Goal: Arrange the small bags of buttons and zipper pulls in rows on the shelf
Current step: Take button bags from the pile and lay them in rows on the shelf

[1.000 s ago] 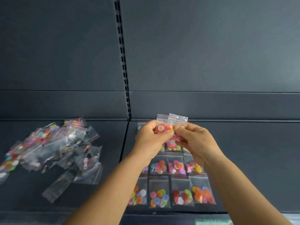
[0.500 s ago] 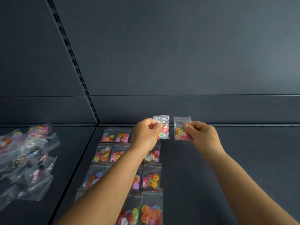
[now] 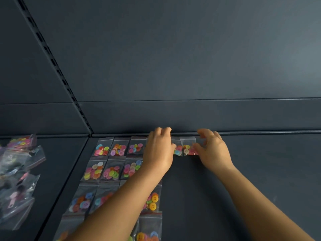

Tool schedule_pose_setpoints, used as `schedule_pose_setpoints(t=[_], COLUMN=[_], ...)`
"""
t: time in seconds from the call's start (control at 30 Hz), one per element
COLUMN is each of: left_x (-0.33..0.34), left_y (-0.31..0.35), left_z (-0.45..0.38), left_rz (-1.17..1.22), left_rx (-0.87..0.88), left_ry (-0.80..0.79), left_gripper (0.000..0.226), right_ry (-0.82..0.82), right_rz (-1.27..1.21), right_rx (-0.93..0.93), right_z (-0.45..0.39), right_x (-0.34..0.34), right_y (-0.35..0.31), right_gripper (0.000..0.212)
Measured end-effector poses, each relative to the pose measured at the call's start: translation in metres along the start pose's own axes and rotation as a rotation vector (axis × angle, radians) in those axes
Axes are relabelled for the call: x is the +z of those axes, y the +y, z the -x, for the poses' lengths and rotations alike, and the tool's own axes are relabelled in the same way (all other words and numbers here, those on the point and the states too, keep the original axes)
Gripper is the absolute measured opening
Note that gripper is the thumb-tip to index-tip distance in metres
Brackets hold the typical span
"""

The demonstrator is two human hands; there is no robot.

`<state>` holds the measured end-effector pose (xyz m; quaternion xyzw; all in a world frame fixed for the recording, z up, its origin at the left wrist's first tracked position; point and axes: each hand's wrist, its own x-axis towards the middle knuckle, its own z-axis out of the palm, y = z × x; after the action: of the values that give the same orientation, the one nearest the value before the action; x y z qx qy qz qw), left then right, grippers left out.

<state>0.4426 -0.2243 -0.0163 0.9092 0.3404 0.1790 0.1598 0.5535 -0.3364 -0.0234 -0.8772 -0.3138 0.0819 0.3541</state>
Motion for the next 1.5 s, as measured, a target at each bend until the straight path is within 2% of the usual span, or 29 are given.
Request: schedule_pose_setpoints(t=[0.07, 0.13, 0.2, 0.3, 0.47, 0.63, 1.13, 1.27, 1.5], left_x=[0.001, 0.004, 0.007, 0.01, 0.011, 0.009, 0.004, -0.005, -0.043], left_y=[-0.003, -0.005, -0.006, -0.008, -0.009, -0.012, -0.006, -0.008, -0.044], left_z=[0.004, 0.007, 0.011, 0.018, 0.02, 0.022, 0.02, 0.024, 0.054], left_rz=[-0.084, -0.128, -0.147, -0.185, -0.197, -0.18, -0.197, -0.21, -0.204], left_rx=[0.131, 0.267, 0.325, 0.31, 0.265, 0.283, 0.234, 0.213, 0.108], left_ry=[-0.034, -0.136, -0.211, -0.214, -0.184, -0.198, -0.198, -0.161, -0.059], left_gripper=[0.037, 0.037, 0.04, 0.05, 0.051, 0.057, 0.053, 0.059, 0.062], right_ry=[-0.024, -0.078, -0.117, -0.105, -0.092, 0.029, -0.073, -0.103, -0.177], right_rz=[0.08, 0.14, 0.191, 0.185, 0.189, 0.188, 0.243, 0.305, 0.345], right_rx=[-0.117, -0.219, -0.298, -0.317, -0.301, -0.345, -0.244, -0.277, -0.461], right_z=[0.004, 0.007, 0.01, 0.012, 0.008, 0.009, 0.005, 0.012, 0.034], right_x=[0.0, 0.001, 0.004, 0.007, 0.012, 0.011, 0.011, 0.012, 0.025], right_y=[0.0, -0.001, 0.0, 0.0, -0.003, -0.005, -0.013, -0.022, -0.061], right_gripper=[0.031, 0.018, 0.015, 0.017, 0.016, 0.018, 0.02, 0.017, 0.056])
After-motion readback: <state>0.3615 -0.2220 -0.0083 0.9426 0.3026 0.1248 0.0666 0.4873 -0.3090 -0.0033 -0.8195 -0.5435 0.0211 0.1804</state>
